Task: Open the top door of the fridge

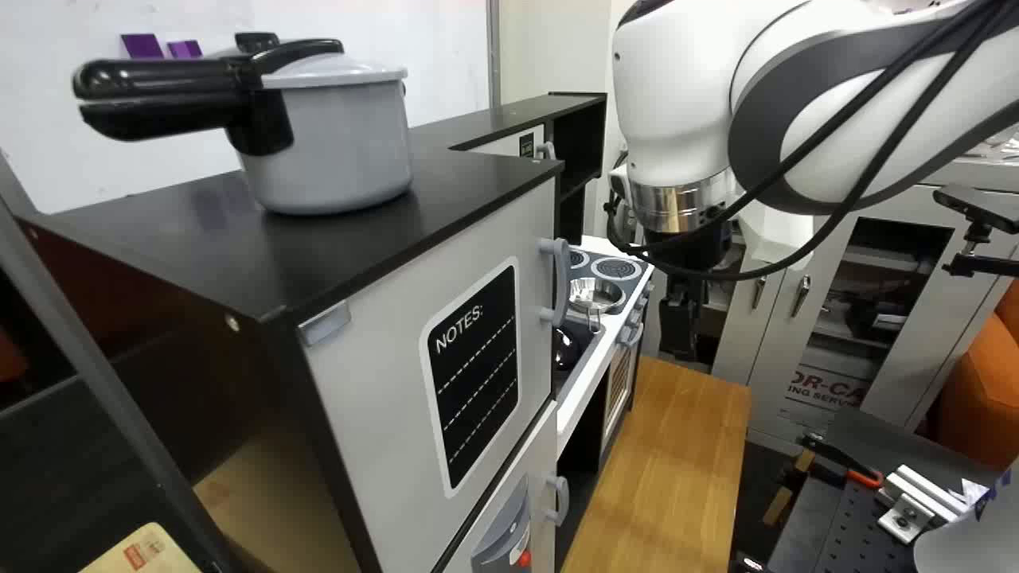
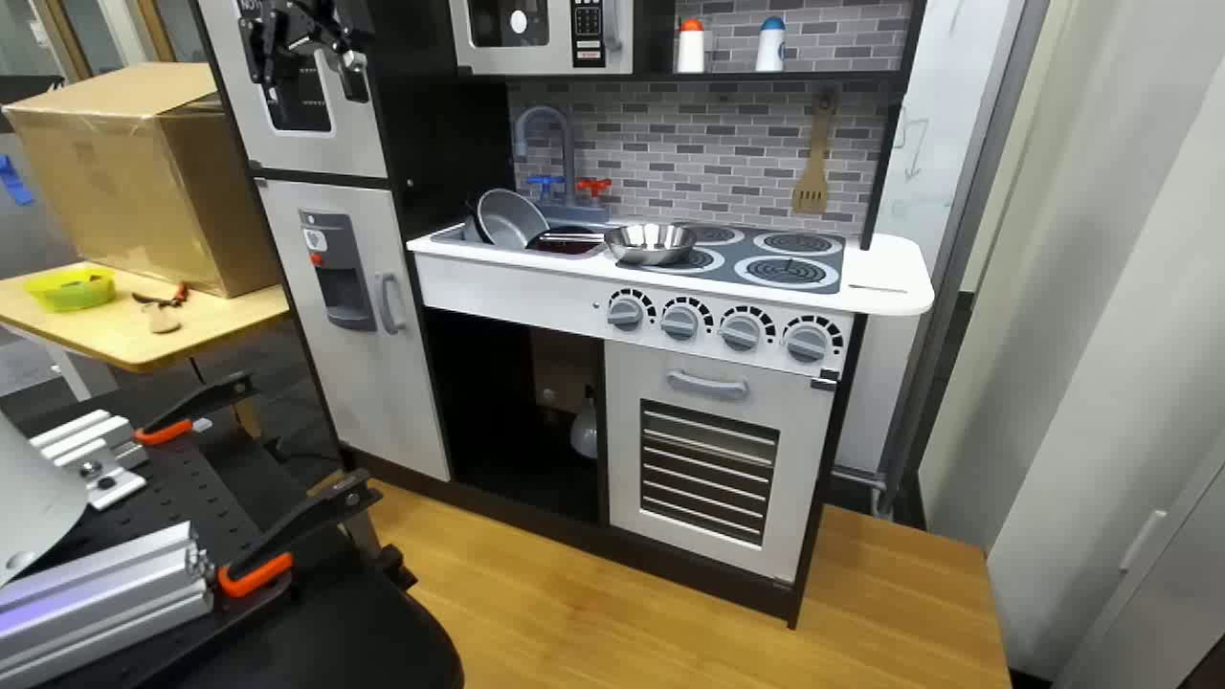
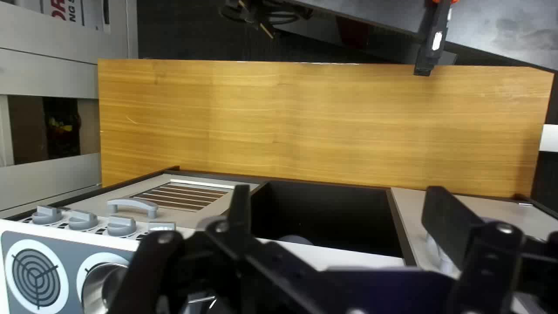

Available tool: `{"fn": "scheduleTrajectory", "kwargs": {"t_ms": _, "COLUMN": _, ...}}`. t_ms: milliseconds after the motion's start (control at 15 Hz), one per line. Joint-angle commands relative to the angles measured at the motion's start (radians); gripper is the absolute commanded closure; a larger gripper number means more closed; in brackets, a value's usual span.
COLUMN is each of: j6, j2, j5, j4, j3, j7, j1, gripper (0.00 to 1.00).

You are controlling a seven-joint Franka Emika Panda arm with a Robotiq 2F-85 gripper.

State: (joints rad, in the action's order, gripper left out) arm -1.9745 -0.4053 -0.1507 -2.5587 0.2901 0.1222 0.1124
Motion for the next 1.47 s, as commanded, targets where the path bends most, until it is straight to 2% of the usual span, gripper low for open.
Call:
{"fn": "scheduleTrajectory", "kwargs": {"t_ms": 0, "j6": 0.005, "j2": 0.003, "j5": -0.010, "j4": 0.002, "j3": -0.024, "j7": 0.009, "j1": 0.026, "gripper": 0.00}}
{"fn": "scheduleTrajectory", "kwargs": {"t_ms": 1133, "j6": 0.005, "j2": 0.003, "j5": -0.010, "j4": 0.002, "j3": -0.024, "j7": 0.009, "j1": 0.026, "gripper": 0.00}}
{"fn": "scheduleTrajectory", "kwargs": {"t_ms": 1400, "j6": -0.032, "j2": -0.016, "j5": 0.006, "j4": -0.012, "j3": -0.038, "j7": -0.017, "j1": 0.050, "gripper": 0.00}}
